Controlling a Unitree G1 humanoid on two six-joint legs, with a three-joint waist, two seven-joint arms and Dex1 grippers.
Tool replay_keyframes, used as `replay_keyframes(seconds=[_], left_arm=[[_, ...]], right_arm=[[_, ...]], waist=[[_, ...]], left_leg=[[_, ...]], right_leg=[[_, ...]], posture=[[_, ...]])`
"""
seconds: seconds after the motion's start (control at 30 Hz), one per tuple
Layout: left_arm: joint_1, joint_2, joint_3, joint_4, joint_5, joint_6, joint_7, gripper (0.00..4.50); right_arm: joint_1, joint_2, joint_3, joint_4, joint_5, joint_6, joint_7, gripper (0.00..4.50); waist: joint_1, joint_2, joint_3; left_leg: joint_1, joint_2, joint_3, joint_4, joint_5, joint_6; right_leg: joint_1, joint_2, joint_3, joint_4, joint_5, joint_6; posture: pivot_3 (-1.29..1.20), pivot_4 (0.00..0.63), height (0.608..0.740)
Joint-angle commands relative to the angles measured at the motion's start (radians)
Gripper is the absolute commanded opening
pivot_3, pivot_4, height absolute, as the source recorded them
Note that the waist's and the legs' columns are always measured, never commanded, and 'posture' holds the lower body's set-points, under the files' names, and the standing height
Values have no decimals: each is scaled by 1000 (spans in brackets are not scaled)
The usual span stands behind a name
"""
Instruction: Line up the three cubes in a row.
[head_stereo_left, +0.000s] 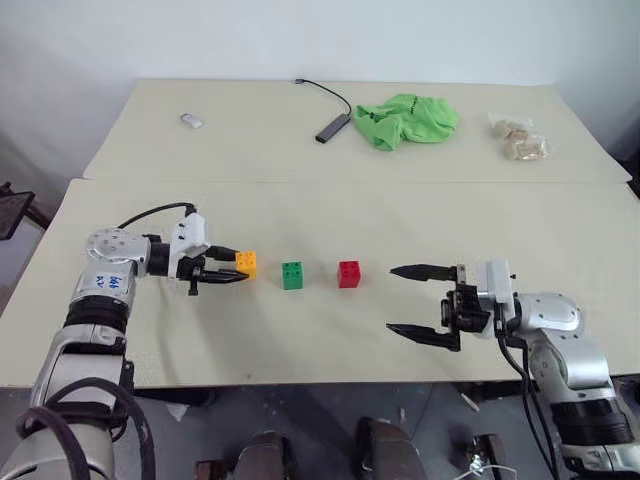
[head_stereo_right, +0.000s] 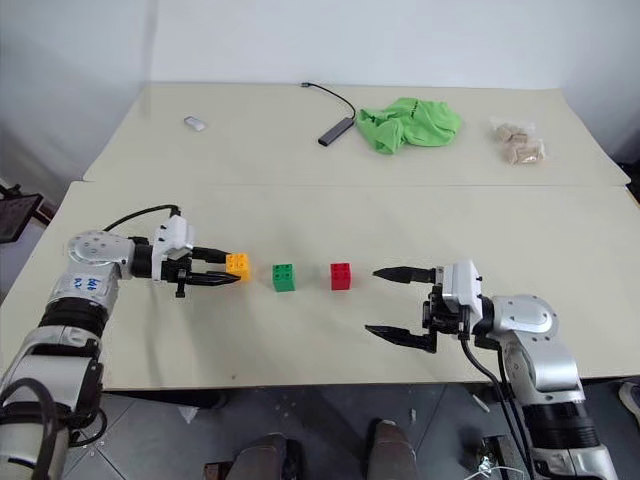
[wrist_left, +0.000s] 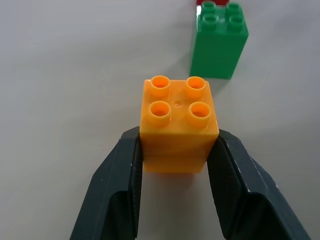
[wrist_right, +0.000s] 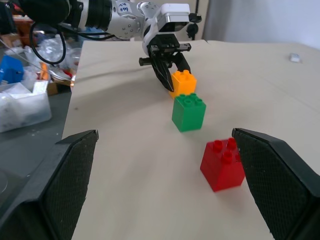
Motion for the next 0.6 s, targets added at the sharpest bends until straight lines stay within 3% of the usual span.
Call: replay_keyframes(seconds=[0.03,0.1,0.4,0.6], left_arm=[[-51,-8,-11,84,29,-49,-62,1474],[-67,-13,-13,109,34,-52,-94,1474],[-55,42,79,79,-33,25,-96,4338],[139,209,214,-233,-197,238,-138,4482]], right_arm=[[49,-21,-42,-80,18,3,-32,4500],[65,-23,-46,-93,20,6,-42,4500],[43,-75,-75,-59,67,77,-17,4500],[-55,-227,-123,-10,121,143,108,4500]], waist=[[1,0,0],[2,0,0],[2,0,0],[-15,0,1]], left_leg=[[0,0,0,0,0,0],[0,0,0,1,0,0],[0,0,-1,1,0,0],[0,1,-1,0,0,1]], right_leg=[[0,0,0,0,0,0],[0,0,0,0,0,0],[0,0,0,0,0,0],[-1,0,1,1,0,0]], posture=[[0,150,740],[0,150,740],[0,150,740],[0,150,740]])
